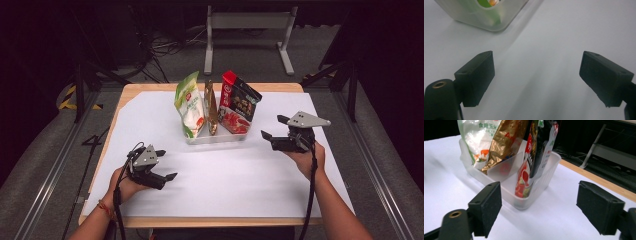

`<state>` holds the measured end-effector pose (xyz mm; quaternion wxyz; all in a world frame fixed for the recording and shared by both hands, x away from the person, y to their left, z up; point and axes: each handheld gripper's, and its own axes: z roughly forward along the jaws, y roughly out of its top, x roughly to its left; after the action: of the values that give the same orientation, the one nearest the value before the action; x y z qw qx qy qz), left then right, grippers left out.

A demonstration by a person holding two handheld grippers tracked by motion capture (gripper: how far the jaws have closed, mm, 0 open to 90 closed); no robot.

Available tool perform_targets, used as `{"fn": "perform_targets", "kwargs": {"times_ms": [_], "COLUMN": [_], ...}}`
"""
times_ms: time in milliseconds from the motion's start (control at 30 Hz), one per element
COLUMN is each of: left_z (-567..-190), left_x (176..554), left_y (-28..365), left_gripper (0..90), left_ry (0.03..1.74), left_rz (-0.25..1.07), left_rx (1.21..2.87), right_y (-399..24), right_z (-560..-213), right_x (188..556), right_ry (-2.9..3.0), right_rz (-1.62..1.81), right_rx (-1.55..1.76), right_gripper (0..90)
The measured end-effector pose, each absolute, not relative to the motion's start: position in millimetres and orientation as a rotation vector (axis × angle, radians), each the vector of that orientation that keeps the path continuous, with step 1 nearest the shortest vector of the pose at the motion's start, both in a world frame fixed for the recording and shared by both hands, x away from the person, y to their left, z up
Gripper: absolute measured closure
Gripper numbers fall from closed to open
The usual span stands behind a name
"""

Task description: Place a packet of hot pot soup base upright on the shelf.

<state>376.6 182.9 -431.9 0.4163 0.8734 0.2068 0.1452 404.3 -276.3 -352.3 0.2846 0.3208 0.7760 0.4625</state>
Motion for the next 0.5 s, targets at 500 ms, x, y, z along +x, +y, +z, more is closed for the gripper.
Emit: {"fn": "perform_targets", "kwargs": {"times_ms": [500], "left_z": [-432], "left_x": [376], "left_y": [183], "left_gripper": [13.6], "left_ry": [0.519], "left_rz": [0.365], "left_rx": [2.193], "right_y": [-292], "right_z": [-373], "right_x": [379], "right_ry": [2.101], "right_rz": [1.143], "right_rx": [0.832], "right_gripper": [16.2]}}
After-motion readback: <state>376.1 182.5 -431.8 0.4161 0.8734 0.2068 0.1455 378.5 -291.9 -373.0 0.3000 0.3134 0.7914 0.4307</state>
